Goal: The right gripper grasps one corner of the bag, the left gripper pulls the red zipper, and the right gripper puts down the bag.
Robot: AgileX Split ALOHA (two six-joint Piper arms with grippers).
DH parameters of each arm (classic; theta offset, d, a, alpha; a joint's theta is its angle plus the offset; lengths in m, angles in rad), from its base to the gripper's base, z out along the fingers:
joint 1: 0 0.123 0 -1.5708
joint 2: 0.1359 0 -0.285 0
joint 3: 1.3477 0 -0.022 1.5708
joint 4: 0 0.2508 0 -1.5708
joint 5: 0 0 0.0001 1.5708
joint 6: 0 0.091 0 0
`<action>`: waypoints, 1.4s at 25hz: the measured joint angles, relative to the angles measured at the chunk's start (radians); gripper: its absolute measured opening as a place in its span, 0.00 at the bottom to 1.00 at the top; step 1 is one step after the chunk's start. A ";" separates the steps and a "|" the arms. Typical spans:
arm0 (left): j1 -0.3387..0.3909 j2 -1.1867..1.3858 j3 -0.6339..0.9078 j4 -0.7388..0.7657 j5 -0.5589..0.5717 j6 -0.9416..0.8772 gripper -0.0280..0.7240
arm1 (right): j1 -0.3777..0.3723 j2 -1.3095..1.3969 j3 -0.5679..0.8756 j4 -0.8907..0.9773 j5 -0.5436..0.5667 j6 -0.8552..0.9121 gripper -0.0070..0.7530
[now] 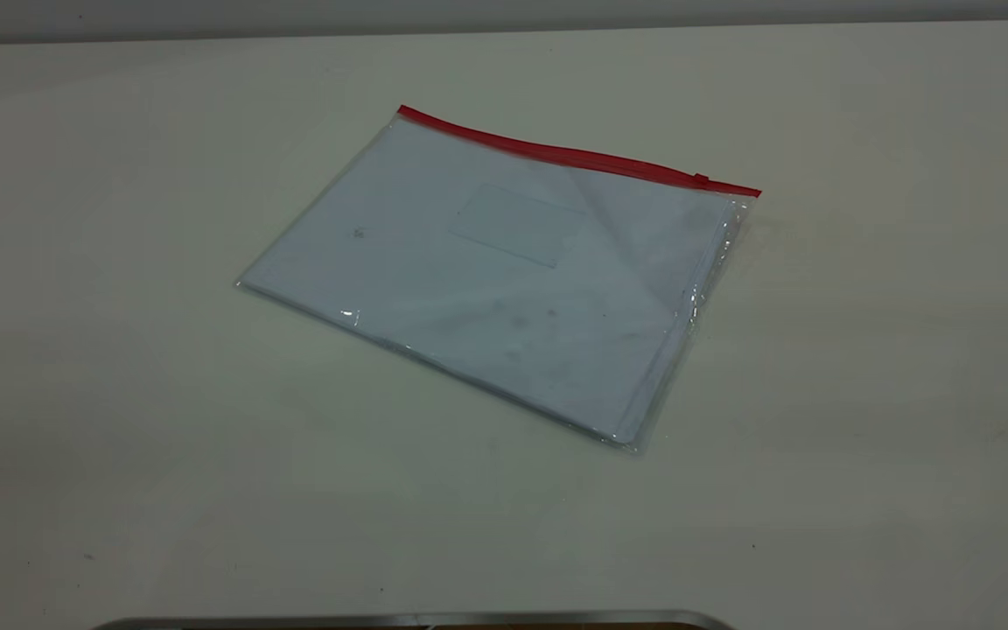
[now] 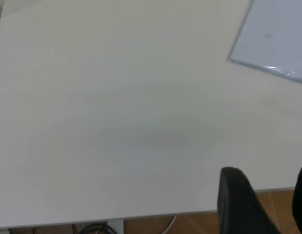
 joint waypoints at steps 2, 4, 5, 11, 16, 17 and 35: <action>0.000 0.000 0.000 0.000 0.000 0.000 0.49 | 0.000 0.000 0.000 0.000 0.000 0.000 0.50; 0.000 0.000 0.000 0.000 0.000 0.000 0.49 | 0.000 0.000 0.000 0.000 0.000 0.000 0.50; 0.000 0.000 0.000 0.000 0.000 0.000 0.49 | 0.000 0.000 0.000 0.000 0.000 0.000 0.50; 0.000 0.000 0.000 0.000 0.000 0.000 0.49 | 0.000 0.000 0.000 0.000 0.000 0.000 0.50; 0.000 0.000 0.000 0.000 0.000 0.000 0.49 | 0.000 0.000 0.000 -0.005 -0.036 -0.001 0.50; 0.000 0.000 0.000 0.000 0.000 0.000 0.49 | 0.000 0.000 0.000 -0.005 -0.044 -0.001 0.50; 0.000 0.637 -0.142 -0.015 -0.323 0.001 0.58 | 0.000 0.732 0.000 0.460 -0.553 -0.393 0.63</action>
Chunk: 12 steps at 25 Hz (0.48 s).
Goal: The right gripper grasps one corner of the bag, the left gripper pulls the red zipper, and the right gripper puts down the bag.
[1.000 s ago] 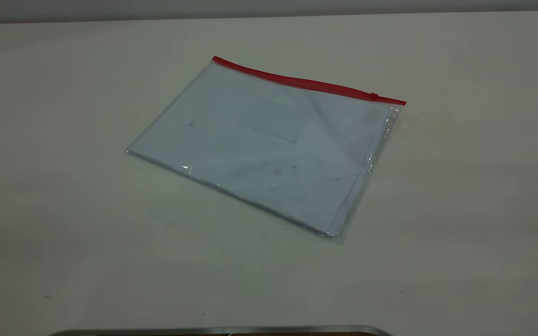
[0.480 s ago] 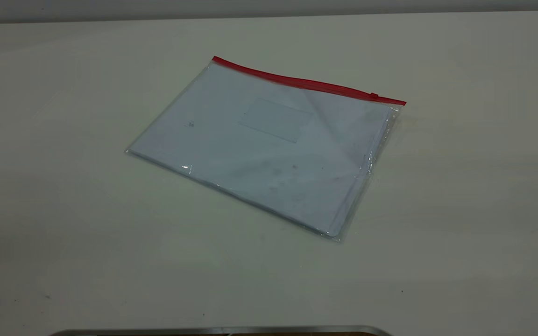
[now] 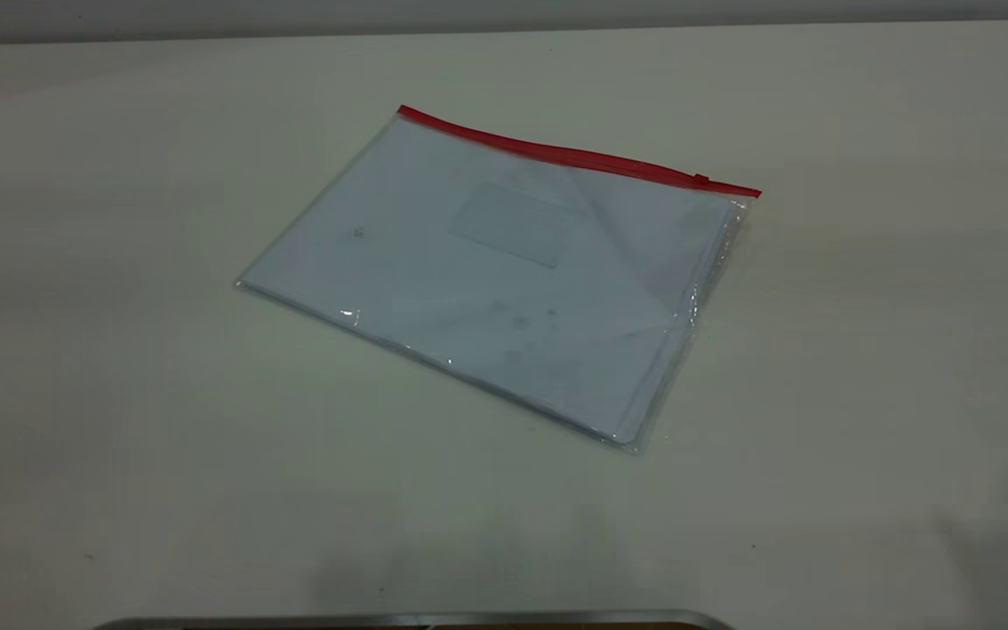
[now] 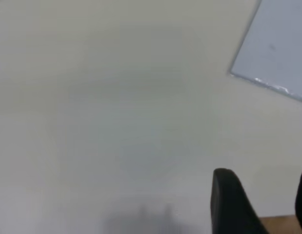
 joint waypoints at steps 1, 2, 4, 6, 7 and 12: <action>0.000 0.057 -0.022 -0.010 -0.014 0.029 0.60 | 0.000 0.061 0.000 0.040 -0.053 -0.032 0.63; 0.000 0.123 -0.049 -0.025 -0.029 0.063 0.62 | 0.000 0.132 0.000 0.075 -0.103 -0.078 0.63; 0.000 0.240 -0.094 -0.072 -0.074 0.116 0.64 | 0.000 0.278 0.000 0.166 -0.196 -0.188 0.63; 0.000 0.344 -0.128 -0.127 -0.119 0.163 0.65 | 0.000 0.408 0.000 0.276 -0.298 -0.285 0.63; 0.000 0.384 -0.146 -0.159 -0.134 0.182 0.66 | 0.000 0.478 -0.002 0.341 -0.334 -0.335 0.63; 0.000 0.571 -0.215 -0.332 -0.203 0.327 0.66 | 0.000 0.798 -0.080 0.620 -0.390 -0.556 0.63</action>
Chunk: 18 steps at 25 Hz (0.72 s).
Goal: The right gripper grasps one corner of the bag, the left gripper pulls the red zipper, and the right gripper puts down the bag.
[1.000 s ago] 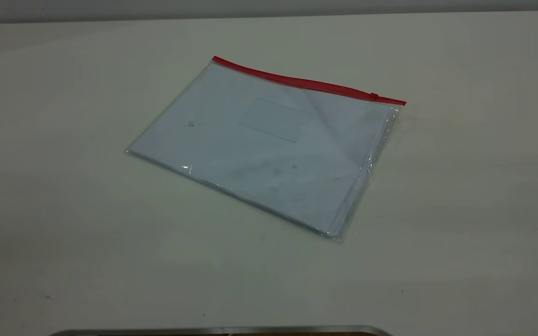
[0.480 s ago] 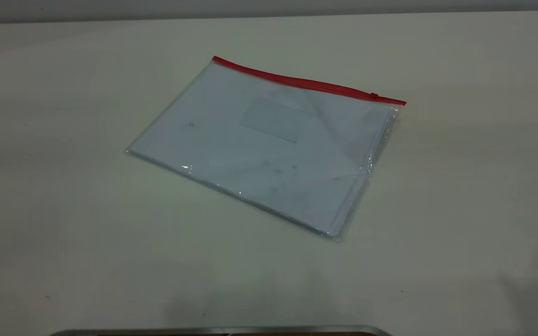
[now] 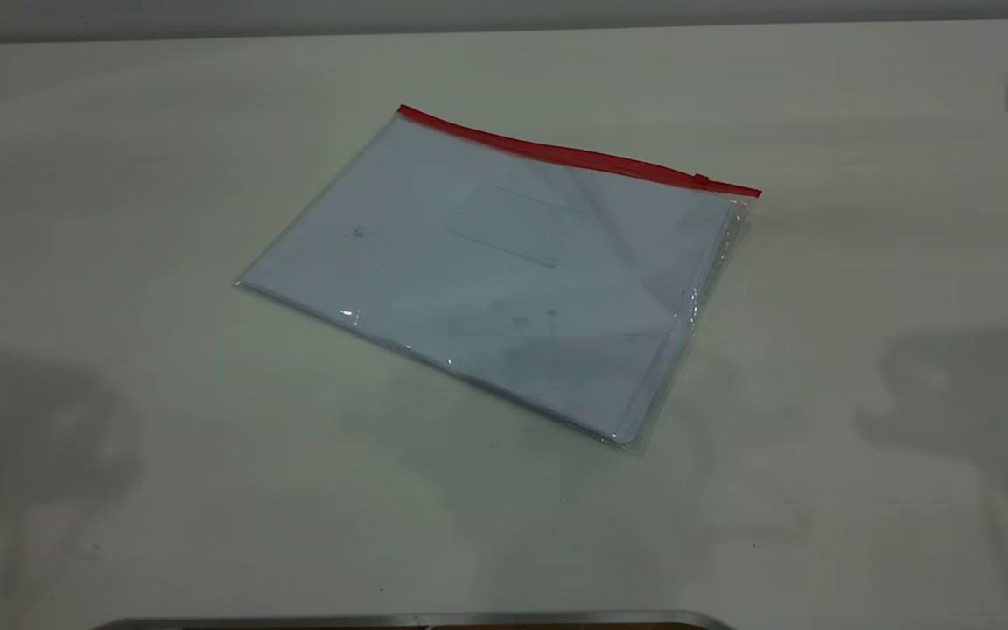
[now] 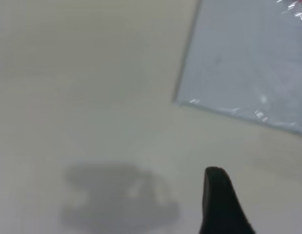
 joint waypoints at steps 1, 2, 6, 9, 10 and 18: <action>0.000 0.027 -0.012 -0.031 -0.011 0.029 0.66 | 0.000 0.067 -0.024 0.042 0.008 -0.043 0.63; 0.000 0.059 -0.024 -0.067 -0.023 0.065 0.66 | 0.000 0.134 -0.058 0.089 0.021 -0.087 0.63; 0.000 0.168 -0.080 -0.203 -0.041 0.186 0.66 | 0.000 0.385 -0.212 0.229 0.111 -0.258 0.63; 0.000 0.226 -0.119 -0.274 -0.043 0.245 0.66 | -0.010 0.549 -0.333 0.286 0.191 -0.364 0.63; 0.000 0.239 -0.131 -0.294 -0.043 0.255 0.66 | -0.018 0.600 -0.374 0.298 0.215 -0.389 0.63; 0.000 0.278 -0.170 -0.322 -0.047 0.278 0.66 | -0.060 0.876 -0.632 0.310 0.419 -0.464 0.63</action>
